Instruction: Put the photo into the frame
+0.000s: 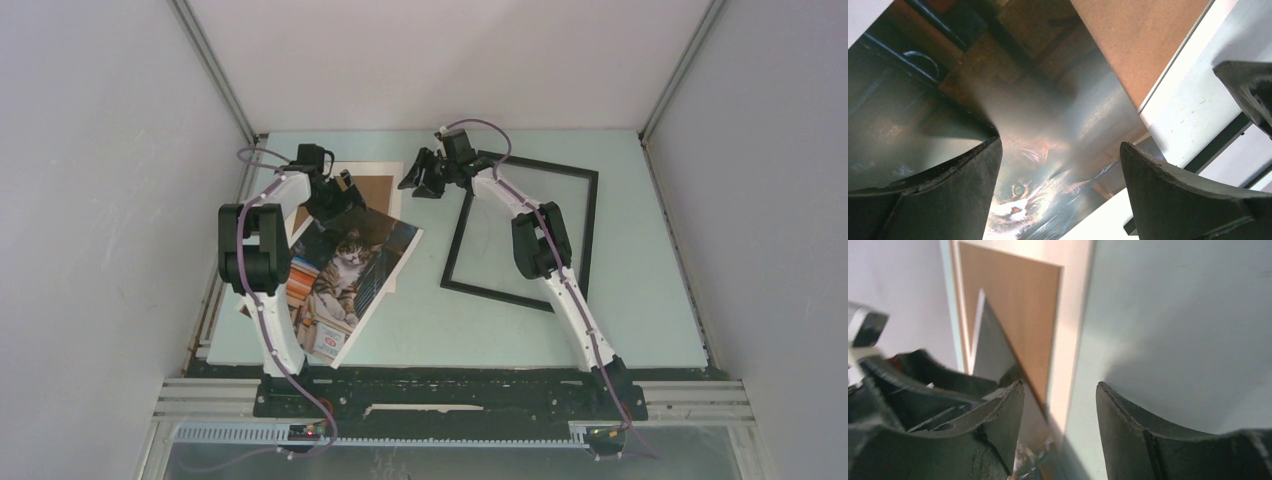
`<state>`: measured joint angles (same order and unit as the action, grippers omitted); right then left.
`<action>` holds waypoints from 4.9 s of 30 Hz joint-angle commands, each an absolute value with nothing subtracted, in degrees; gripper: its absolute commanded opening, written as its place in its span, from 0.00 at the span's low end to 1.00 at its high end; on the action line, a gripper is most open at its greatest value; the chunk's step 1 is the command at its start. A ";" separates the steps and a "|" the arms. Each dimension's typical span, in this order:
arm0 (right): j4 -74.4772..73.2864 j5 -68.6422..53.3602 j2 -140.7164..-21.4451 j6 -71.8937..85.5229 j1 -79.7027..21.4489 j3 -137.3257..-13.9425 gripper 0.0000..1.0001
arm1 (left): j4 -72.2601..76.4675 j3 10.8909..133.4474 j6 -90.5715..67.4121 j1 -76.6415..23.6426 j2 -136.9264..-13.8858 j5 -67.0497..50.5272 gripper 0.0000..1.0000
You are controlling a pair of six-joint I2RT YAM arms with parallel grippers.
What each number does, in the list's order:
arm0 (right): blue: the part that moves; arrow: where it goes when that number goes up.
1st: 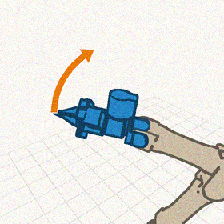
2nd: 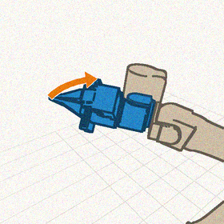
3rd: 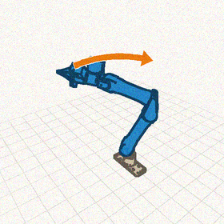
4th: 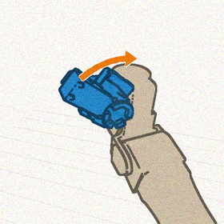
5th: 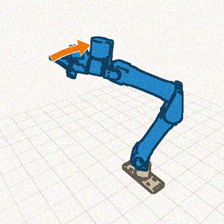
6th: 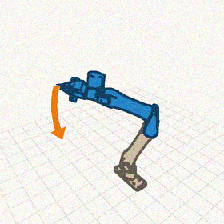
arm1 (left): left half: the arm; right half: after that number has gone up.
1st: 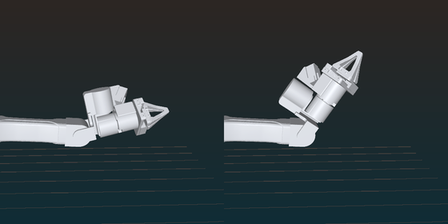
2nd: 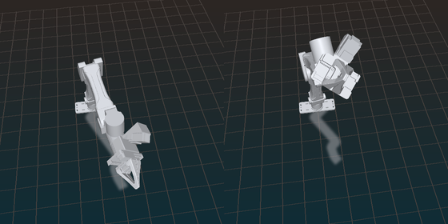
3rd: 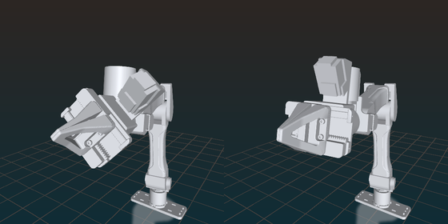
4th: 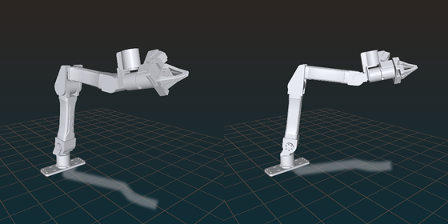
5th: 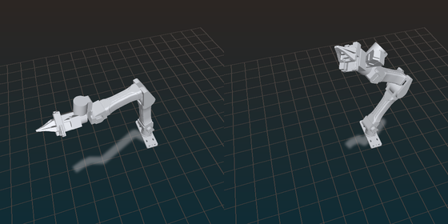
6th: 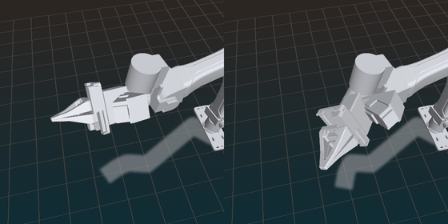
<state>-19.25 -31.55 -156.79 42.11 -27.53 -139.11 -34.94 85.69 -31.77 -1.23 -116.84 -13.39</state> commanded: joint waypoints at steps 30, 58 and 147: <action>-5.16 -39.75 -161.84 57.07 -32.18 -143.96 0.60 | -37.71 88.02 -30.90 -1.71 -121.39 -15.12 0.96; -4.90 -33.62 -152.64 54.72 -27.88 -126.49 0.59 | -33.35 111.14 -40.97 -8.70 -130.54 -0.17 0.96; -6.41 -33.47 -152.21 49.44 -25.68 -124.25 0.53 | -16.82 95.45 -47.36 -6.67 -125.11 -24.48 0.98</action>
